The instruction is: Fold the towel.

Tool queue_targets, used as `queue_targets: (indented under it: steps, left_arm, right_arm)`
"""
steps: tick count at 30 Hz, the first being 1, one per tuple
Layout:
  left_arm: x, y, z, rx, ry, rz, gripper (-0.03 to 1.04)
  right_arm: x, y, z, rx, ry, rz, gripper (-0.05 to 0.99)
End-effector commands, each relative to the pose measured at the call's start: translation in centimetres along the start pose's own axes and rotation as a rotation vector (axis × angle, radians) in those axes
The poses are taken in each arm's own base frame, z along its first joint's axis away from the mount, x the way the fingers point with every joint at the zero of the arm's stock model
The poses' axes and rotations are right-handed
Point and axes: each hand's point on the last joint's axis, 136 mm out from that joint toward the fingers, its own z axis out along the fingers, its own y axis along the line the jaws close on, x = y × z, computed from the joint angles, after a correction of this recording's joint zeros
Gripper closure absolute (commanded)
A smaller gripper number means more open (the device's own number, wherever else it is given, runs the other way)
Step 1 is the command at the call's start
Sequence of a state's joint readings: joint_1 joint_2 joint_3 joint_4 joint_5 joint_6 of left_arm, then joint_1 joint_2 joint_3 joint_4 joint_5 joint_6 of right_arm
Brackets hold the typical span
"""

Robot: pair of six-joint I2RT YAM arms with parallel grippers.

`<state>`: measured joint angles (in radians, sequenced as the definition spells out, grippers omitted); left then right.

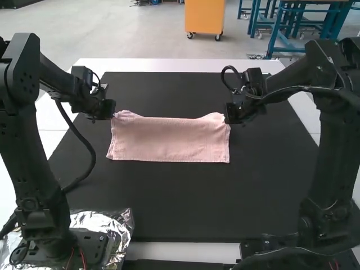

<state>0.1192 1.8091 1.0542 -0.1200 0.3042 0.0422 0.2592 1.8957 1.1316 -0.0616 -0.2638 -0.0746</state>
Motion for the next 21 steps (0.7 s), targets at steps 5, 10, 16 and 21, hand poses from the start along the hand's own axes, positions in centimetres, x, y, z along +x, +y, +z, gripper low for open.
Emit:
queue_targets:
  steps: [5,10,16,21]
  left_arm:
    - [-0.7,-1.0,-3.6,0.001,-0.028,0.033,0.99]
    - [1.4,-1.3,-4.4,0.0,0.013,0.031,0.99]
    - [4.7,-1.5,-4.7,0.007,0.093,0.024,0.99]
    - [6.2,-1.7,-5.2,-0.005,0.106,0.021,0.99]
  right_arm:
    - [-0.5,0.3,-3.3,-0.024,-0.042,0.013,0.96]
    - [1.3,0.8,-4.1,-0.038,-0.008,0.026,0.96]
    - [4.2,1.1,-4.3,-0.051,0.049,0.042,0.96]
    - [6.5,1.3,-4.4,-0.056,0.09,0.052,0.96]
